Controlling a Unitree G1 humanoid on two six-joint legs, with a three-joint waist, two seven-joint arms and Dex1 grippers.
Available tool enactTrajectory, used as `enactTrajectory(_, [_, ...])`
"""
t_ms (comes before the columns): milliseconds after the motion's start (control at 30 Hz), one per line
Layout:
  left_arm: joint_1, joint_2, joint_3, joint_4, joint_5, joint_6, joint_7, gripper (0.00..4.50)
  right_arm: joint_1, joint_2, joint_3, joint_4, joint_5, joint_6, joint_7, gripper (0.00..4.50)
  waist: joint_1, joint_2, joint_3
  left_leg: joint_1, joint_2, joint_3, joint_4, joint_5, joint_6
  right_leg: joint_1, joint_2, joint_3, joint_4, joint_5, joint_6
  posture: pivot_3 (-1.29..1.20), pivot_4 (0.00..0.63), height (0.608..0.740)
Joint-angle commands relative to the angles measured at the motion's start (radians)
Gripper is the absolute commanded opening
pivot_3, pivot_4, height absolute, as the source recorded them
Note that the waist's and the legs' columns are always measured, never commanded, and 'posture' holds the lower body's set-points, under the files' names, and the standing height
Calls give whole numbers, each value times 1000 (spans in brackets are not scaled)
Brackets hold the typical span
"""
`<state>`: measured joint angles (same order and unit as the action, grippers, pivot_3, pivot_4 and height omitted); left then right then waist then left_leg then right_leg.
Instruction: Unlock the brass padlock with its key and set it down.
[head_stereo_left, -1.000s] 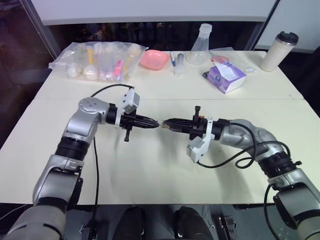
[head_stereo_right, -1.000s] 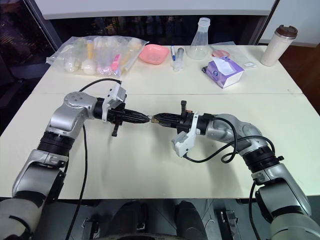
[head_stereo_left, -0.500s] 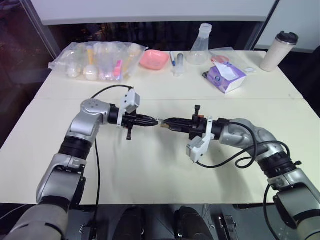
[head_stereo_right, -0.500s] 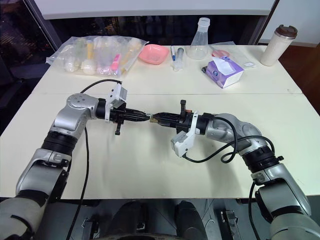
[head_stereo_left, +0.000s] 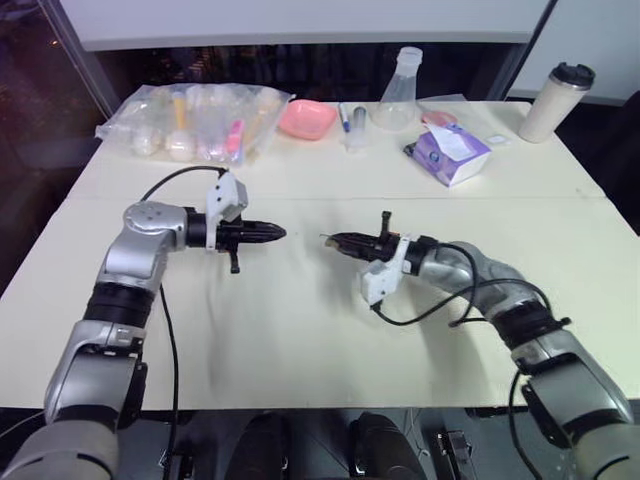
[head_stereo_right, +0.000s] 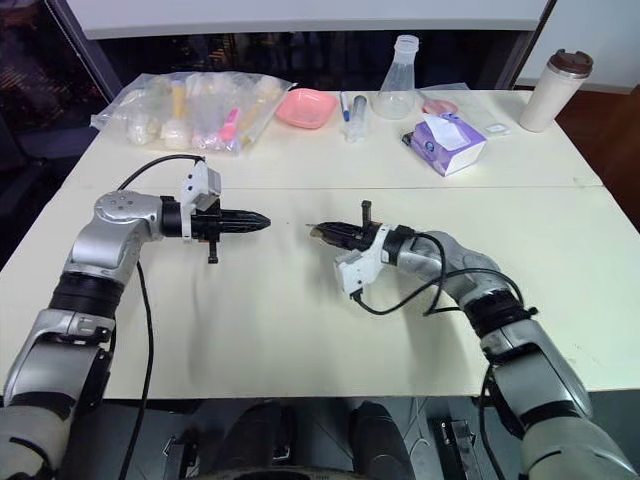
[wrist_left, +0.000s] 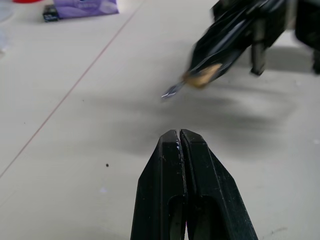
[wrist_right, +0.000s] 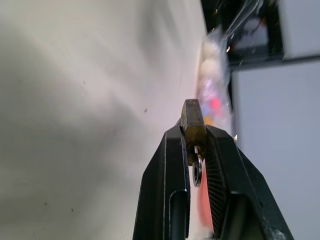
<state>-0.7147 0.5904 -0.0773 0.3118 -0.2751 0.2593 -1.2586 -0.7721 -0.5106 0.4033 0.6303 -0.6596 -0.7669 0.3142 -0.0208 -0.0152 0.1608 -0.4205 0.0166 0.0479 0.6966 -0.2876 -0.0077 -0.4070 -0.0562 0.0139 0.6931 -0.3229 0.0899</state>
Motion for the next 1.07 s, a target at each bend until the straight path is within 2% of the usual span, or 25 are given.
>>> enactTrajectory(33, [25,14,42,-89,-30,33,38,33,-42,28,18,50,18,8,14,0,1,0,0,0,0,0,0,0,0,-1,0,0,1,0,0,0,150,715])
enactTrajectory(300, [103,33,52,-180,-42,63,73,33,-21,36,52,79,82,15,143,0,2,0,0,0,-1,0,0,0,0,-1,-1,0,2,0,0,0,150,715])
enactTrajectory(333, [110,36,53,-188,-44,65,74,0,-15,33,53,65,94,14,162,963,2,0,0,0,-1,0,0,0,0,-1,-1,0,2,0,0,0,150,715])
enactTrajectory(367, [116,37,53,-195,-45,69,78,0,-5,29,51,49,113,21,192,1272,1,0,0,0,0,0,0,0,0,-1,-1,0,2,0,0,0,150,715])
enactTrajectory(567, [131,36,54,-229,-57,92,92,0,43,-26,27,-83,196,89,316,4359,4,0,0,0,0,0,0,0,0,-1,-1,0,3,0,0,0,150,715])
enactTrajectory(767, [179,47,58,-361,-102,178,123,0,188,-176,-54,-396,402,275,540,4438,13,0,0,0,-1,-1,1,-2,3,0,-2,-1,3,0,0,0,150,715])
enactTrajectory(1067, [213,56,53,-452,-93,231,205,0,369,-351,-283,-861,705,829,707,4438,6,0,0,1,0,-2,1,-5,8,1,-2,-1,2,0,0,0,150,715])
